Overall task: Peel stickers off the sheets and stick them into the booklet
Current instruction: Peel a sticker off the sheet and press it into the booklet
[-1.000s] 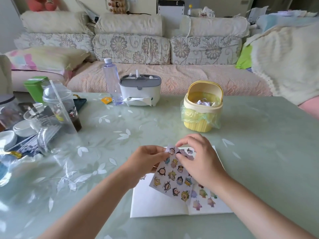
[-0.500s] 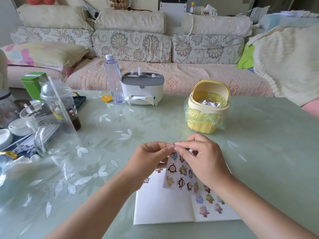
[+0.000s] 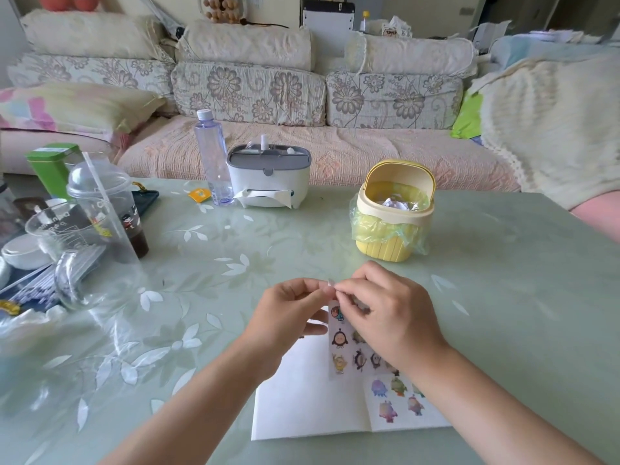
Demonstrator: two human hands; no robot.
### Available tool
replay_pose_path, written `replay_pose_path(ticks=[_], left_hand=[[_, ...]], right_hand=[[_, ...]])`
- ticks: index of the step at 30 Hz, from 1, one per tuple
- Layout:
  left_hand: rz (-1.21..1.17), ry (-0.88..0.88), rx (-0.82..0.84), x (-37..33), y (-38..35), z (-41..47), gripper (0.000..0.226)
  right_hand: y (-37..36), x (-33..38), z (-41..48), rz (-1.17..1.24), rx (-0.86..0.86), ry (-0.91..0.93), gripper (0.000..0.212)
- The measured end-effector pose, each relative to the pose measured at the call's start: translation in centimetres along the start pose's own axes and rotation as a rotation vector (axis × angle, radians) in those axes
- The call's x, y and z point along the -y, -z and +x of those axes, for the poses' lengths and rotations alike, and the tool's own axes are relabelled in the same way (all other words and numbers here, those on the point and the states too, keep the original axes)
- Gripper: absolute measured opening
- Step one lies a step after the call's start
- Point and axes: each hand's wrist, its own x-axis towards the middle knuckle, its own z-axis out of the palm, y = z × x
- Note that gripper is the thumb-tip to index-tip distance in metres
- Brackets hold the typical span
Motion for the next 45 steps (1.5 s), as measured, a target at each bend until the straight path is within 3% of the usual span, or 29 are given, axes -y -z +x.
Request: replay_pose_path(ticks=[7, 10, 16, 23, 25, 29, 31, 38, 45], left_hand=[[0.043, 0.008, -0.139, 0.0, 0.6, -0.1, 0.014], [0.025, -0.001, -0.120, 0.0, 1.0, -0.1, 0.013], [0.087, 0.002, -0.092, 0.1, 1.7, 0.2, 0.008], [0.435, -0.190, -0.107, 0.4, 2.7, 0.9, 0.035], [0.511, -0.213, -0.053, 0.6, 3.0, 1.0, 0.038], [0.736, -0.320, 0.049, 0.7, 4.6, 1.2, 0.032], [0.809, -0.355, 0.062, 0.9, 5.7, 1.6, 0.039], [1.095, -0.485, 0.197, 4.3, 6.4, 2.1, 0.026], [1.168, -0.525, 0.141, 4.8, 6.1, 2.6, 0.021]], right_hand=[[-0.6, 0.6, 0.6, -0.012, 0.088, -0.084, 0.010], [-1.3, 1.2, 0.7, 0.022, 0.135, -0.221, 0.017], [-2.7, 1.3, 1.0, 0.185, 0.269, -0.445, 0.009], [-3.9, 1.7, 1.9, 0.422, 0.379, -0.715, 0.016], [-3.9, 1.9, 1.8, 0.405, 0.429, -0.636, 0.016], [-3.9, 1.4, 1.2, 0.094, 0.456, -0.109, 0.017], [-4.2, 1.3, 0.8, 0.073, 0.476, 0.033, 0.024], [-4.8, 1.0, -1.3, 0.127, 0.603, 0.066, 0.018], [-4.5, 0.6, -3.0, 0.096, 0.487, 0.137, 0.018]])
